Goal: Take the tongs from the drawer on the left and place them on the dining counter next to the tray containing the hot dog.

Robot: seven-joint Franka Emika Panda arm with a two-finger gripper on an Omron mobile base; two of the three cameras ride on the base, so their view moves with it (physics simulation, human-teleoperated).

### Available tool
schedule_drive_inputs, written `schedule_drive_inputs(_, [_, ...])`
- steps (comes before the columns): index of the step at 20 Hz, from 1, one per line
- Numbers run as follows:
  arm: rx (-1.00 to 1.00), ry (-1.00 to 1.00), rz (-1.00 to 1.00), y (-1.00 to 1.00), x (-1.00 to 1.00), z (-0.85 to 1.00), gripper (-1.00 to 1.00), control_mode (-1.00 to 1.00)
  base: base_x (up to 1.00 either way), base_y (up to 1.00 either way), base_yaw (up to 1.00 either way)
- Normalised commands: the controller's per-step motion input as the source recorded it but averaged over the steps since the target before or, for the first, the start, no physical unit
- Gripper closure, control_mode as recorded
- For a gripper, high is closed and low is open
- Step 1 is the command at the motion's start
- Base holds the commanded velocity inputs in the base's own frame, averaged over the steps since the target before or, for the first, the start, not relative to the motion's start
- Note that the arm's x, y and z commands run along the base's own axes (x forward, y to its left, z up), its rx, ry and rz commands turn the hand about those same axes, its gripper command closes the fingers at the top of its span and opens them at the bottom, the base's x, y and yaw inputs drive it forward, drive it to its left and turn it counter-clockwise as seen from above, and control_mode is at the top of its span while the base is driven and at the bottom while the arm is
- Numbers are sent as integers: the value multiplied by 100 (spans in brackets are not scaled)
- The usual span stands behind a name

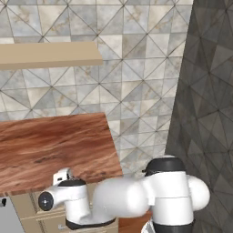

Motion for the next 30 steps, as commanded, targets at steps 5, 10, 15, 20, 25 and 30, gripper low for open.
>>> schedule_drive_inputs(5, [0,-16,1,4,-15,-21,-100,-100,0,0,0])
schedule_drive_inputs(10, [0,-16,0,0,-1,-22,-100,-100,0,0,0])
schedule_drive_inputs(15, [0,-19,4,0,0,-31,-100,-100,0,0,0])
schedule_drive_inputs(20, [2,-22,6,0,-2,-24,-100,-100,0,0,0])
schedule_drive_inputs(25, [4,-19,6,0,-2,-20,-100,-100,0,0,0])
schedule_drive_inputs(30, [12,-11,13,0,0,-24,-100,-100,0,0,0])
